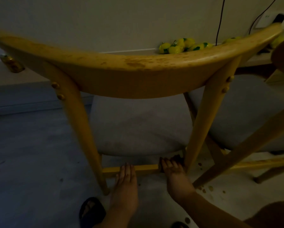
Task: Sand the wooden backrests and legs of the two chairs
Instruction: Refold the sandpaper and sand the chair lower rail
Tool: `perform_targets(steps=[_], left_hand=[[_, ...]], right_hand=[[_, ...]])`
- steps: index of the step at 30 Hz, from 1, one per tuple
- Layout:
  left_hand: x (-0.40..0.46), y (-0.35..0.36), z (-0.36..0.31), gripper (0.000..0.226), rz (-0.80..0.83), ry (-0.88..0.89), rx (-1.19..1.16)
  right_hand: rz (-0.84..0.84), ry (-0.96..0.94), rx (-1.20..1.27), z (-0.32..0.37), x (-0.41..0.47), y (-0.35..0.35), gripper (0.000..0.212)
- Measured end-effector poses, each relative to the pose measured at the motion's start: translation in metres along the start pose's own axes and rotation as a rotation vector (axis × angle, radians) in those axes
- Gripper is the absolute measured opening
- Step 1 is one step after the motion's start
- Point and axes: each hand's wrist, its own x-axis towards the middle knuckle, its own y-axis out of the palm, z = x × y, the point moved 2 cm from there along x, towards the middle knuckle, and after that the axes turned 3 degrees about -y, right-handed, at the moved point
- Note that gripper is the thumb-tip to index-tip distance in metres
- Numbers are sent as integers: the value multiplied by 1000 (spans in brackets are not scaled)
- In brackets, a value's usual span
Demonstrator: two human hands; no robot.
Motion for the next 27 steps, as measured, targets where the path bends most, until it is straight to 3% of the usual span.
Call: perform_targets(steps=[6,13,16,21,26,27], left_hand=[[1,-3,6,68,29,-5,-19],[-1,2,7,87,72,31,-48],[-2,5,6,78,53,20,-48],[-4,0,4,68,63,-4,-47],[-1,-5,10,76,84,35,-143],[0,-7,13,75,60,48,-209]], right_hand=[[2,-279,-73,47,17,4,88],[49,-138,-42,-21,-2,-17,73],[48,-84,-90,-7,-3,-15,78],[27,-317,-176,44,11,-9,86],[-107,-376,-225,43,11,-21,75],[-145,-369,-204,41,11,-24,64]])
